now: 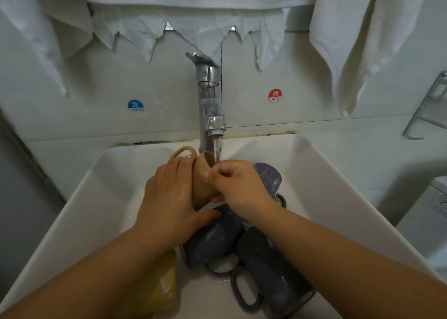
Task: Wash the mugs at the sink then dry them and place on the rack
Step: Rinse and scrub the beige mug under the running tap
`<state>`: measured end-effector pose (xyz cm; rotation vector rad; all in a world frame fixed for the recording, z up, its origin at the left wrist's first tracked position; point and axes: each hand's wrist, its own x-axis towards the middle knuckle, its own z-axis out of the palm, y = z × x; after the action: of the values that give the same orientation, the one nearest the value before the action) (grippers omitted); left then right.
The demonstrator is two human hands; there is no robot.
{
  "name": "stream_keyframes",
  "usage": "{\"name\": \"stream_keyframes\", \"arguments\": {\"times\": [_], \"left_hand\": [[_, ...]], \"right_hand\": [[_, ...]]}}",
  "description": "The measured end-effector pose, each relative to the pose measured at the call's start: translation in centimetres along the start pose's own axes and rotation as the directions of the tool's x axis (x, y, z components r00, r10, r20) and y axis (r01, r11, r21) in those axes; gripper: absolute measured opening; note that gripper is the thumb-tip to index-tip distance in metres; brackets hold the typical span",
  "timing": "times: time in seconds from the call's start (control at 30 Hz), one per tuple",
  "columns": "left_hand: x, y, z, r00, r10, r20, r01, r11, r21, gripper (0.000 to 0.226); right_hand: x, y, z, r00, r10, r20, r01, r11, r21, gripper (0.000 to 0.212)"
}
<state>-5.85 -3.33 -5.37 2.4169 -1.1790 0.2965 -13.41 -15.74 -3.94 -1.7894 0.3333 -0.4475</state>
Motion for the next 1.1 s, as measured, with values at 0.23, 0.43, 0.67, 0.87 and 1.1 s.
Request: {"name": "stream_keyframes", "arguments": {"times": [0.23,0.43,0.67,0.87,1.1], "left_hand": [[1.6,-0.6,-1.1,0.999,0.028,0.015,-0.029,0.999,0.039,0.093],[2.0,-0.8,-1.1,0.992,-0.013,0.128,0.019,0.999,-0.044,0.101],[2.7,-2.1,-2.4,0.989,-0.018,0.146,0.044,0.983,-0.179,0.093],[2.6,-2.2,-1.9,0.989,-0.021,0.146,0.061,0.96,-0.272,0.094],[2.6,-3.5,-2.3,0.989,0.069,0.133,-0.035,0.97,-0.242,0.101]], "right_hand": [[0.3,-0.2,-0.8,0.978,-0.005,0.207,0.021,0.997,-0.077,0.014],[0.2,-0.2,-0.5,0.992,-0.075,0.104,0.094,0.977,-0.191,0.035],[0.0,-0.1,-1.0,0.963,-0.057,0.264,0.118,0.968,-0.222,0.017],[0.2,0.0,-1.3,0.975,-0.031,0.22,0.077,0.976,-0.205,0.021],[0.1,-0.2,-1.5,0.925,-0.007,0.381,0.183,0.886,-0.426,0.024]]}}
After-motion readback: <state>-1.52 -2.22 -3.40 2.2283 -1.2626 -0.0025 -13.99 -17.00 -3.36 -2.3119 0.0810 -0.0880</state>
